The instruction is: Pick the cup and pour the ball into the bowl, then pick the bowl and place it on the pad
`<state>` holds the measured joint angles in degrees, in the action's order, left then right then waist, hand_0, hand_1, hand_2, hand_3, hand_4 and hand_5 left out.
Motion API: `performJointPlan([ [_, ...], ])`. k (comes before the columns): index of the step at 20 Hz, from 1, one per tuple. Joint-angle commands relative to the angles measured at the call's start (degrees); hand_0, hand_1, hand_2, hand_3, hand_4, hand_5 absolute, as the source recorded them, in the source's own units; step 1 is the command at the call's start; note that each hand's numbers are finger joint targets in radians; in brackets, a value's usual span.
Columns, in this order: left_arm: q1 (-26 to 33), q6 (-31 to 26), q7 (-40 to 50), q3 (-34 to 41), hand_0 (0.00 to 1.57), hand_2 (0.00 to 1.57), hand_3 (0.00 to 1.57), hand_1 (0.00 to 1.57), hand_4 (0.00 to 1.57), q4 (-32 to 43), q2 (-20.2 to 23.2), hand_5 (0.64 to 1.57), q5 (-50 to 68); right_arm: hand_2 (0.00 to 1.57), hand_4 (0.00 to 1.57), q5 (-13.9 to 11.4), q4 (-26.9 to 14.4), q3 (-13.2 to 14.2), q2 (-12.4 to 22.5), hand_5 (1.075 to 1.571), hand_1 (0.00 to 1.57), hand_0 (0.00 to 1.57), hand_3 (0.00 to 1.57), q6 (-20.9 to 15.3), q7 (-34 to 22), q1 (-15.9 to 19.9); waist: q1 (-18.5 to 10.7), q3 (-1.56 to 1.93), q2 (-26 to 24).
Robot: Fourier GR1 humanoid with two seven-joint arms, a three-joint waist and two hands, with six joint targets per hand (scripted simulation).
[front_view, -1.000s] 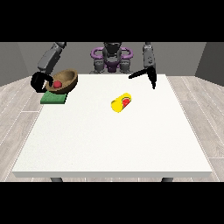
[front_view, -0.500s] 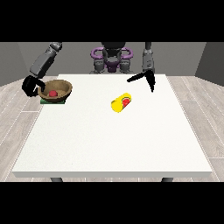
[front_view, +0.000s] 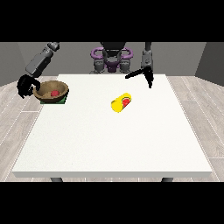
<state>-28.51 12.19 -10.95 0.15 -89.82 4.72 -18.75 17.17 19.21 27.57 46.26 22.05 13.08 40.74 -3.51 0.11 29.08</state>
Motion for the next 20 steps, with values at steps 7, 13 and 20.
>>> performJointPlan([
  [7,0.59,0.26,1.11,1.12,0.00,0.00,0.00,0.00,0.00,0.59,-0.47,1.566,1.00,1.57,0.74,-0.47,-1.07,-1.34,-0.91,1.570,1.57,1.57,1.08,0.95,-3.00,-0.14,1.11,-0.04,-2.68],
  [13,1.97,-4.53,2.24,1.27,0.00,0.00,0.00,0.00,0.00,-5.05,2.30,1.565,3.73,1.57,0.69,-2.80,-1.56,-2.66,-0.35,1.565,1.57,1.57,1.11,-0.20,1.06,-1.65,-0.70,0.00,-0.65],
  [20,2.73,-2.87,6.15,-0.38,0.00,0.00,0.00,0.00,0.00,-8.86,0.73,1.565,1.84,0.51,0.00,-6.32,-2.98,-4.36,5.33,1.506,0.36,0.36,0.62,-6.53,-2.58,-1.59,-0.23,0.02,-0.78],
])
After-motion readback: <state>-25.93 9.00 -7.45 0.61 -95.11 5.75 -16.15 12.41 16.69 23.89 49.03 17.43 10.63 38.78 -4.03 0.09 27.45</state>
